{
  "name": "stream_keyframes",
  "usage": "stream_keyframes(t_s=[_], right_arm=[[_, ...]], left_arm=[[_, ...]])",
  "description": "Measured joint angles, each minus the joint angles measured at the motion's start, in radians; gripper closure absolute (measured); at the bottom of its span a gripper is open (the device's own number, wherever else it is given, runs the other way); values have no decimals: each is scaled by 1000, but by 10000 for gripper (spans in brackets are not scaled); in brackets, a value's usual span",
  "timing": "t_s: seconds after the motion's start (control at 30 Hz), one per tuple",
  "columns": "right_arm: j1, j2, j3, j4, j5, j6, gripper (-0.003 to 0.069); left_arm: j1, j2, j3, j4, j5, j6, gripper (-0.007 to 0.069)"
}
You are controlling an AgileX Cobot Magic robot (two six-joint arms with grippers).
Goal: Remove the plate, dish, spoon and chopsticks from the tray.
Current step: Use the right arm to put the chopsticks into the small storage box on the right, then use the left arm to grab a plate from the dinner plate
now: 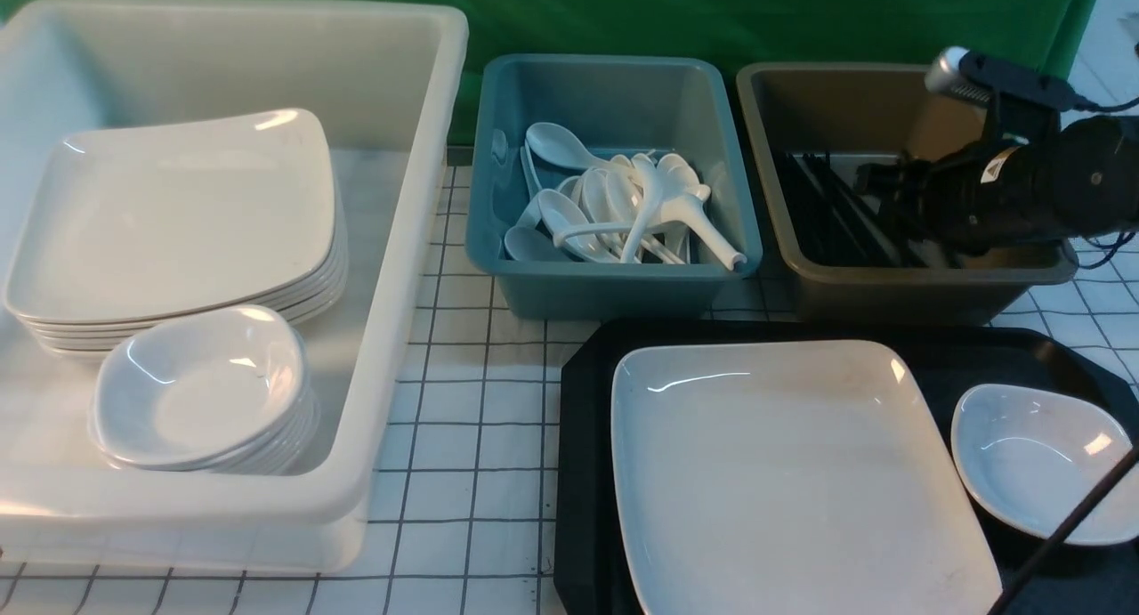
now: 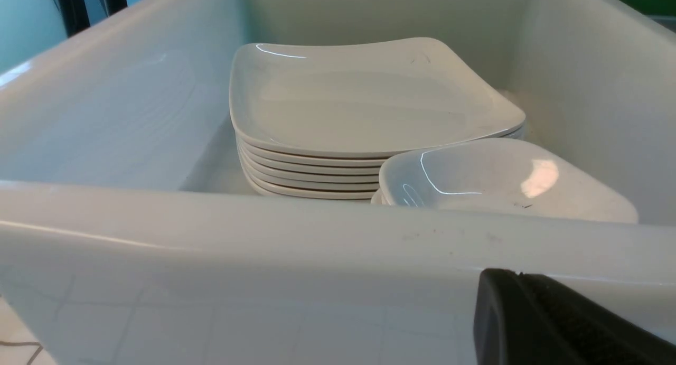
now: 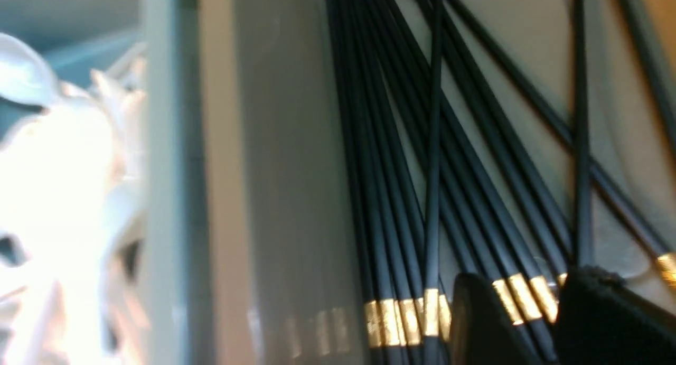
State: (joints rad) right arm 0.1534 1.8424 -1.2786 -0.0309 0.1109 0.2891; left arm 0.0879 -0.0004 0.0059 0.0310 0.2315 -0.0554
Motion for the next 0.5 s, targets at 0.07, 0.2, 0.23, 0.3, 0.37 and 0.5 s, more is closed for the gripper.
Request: stream_keyframes(t_s=[0.07, 0.2, 0.23, 0.3, 0.37, 0.5], right_arm=[[0, -52, -1, 0, 31, -11, 412], [0, -203, -1, 0, 157, -51, 510], [0, -248, -1, 0, 207, -63, 536], [0, -340, -2, 0, 330, -88, 582], [0, -433, -4, 0, 481, -130, 620], [0, -590, -8, -1, 729, -208, 629]], left_arm=[[0, 0, 0, 0, 0, 0, 603], [0, 0, 0, 0, 0, 0, 603], [0, 0, 0, 0, 0, 0, 603], [0, 0, 0, 0, 0, 0, 603], [0, 0, 0, 0, 0, 0, 603], [0, 0, 0, 0, 0, 0, 603]])
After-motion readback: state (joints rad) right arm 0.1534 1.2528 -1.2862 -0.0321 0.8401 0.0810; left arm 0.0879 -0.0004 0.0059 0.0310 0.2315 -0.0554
